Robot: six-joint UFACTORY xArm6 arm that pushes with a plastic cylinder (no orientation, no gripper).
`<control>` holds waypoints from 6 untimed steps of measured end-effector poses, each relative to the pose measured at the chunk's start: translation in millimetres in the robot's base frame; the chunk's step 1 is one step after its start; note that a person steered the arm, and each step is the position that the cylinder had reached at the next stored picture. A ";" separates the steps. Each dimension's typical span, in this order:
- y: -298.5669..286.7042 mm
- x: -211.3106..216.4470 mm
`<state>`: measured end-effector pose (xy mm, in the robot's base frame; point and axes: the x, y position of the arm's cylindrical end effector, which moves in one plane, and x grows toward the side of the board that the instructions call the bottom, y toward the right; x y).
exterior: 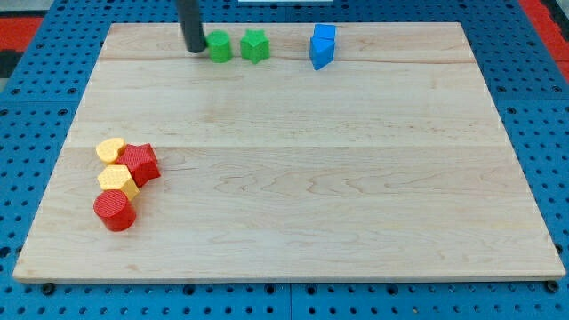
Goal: Move your arm towards the right center of the board
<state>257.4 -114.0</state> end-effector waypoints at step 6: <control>283.4 103.4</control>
